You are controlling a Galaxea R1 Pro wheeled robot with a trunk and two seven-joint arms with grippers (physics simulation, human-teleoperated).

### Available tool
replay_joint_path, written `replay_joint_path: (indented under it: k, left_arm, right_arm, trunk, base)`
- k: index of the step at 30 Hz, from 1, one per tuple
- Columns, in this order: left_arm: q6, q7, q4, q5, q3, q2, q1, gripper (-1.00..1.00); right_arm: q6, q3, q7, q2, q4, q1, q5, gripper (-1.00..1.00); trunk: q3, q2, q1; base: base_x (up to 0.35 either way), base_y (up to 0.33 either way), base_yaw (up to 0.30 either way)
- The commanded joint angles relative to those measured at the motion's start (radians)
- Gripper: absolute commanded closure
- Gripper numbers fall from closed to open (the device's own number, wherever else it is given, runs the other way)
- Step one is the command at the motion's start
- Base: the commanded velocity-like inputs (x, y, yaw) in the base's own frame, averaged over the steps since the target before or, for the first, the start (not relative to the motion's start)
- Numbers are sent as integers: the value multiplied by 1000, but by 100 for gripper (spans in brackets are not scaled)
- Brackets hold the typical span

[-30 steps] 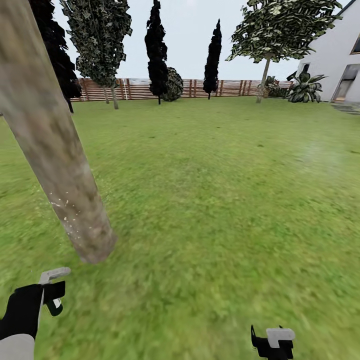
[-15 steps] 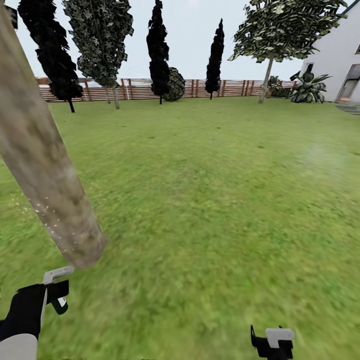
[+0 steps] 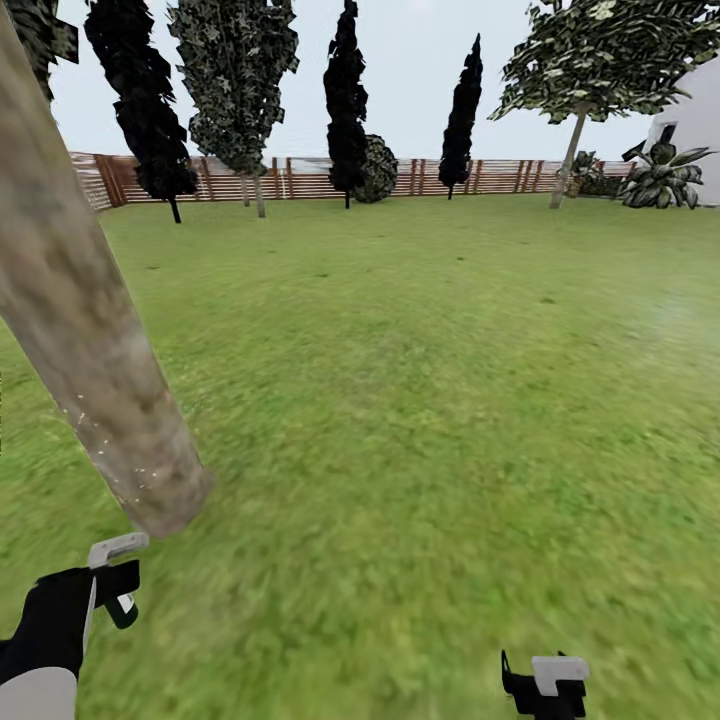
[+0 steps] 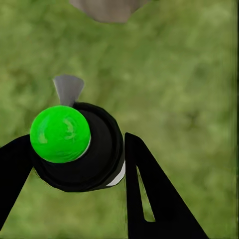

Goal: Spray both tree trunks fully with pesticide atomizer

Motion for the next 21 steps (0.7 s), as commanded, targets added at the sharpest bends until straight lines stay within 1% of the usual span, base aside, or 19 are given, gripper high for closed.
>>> replay_joint_path:
  k: [1,8,15,19,21]
  left_arm:
    - [0,0,0,0,0,0,0,100]
    - [-1,0,0,0,1,0,0,100]
    - [-1,-1,0,1,0,-1,1,100]
    - [-2,-1,0,0,-1,-13,1,100]
    - [-2,-1,0,0,-1,-15,0,100]
  right_arm:
    - [0,0,0,0,0,0,0,-100]
    - [1,0,0,0,0,0,0,-100]
    - [0,0,0,0,0,0,0,-100]
    - [0,0,0,0,0,0,0,-100]
    - [0,0,0,0,0,0,0,-100]
  trunk:
    - [0,0,0]
    - [0,0,0]
    - [0,0,0]
    - [0,0,0]
    - [0,0,0]
  base:
    - [174,-238,202]
    - [188,-231,269]
    - [234,-192,277]
    - [237,-188,277]
    - [237,-188,277]
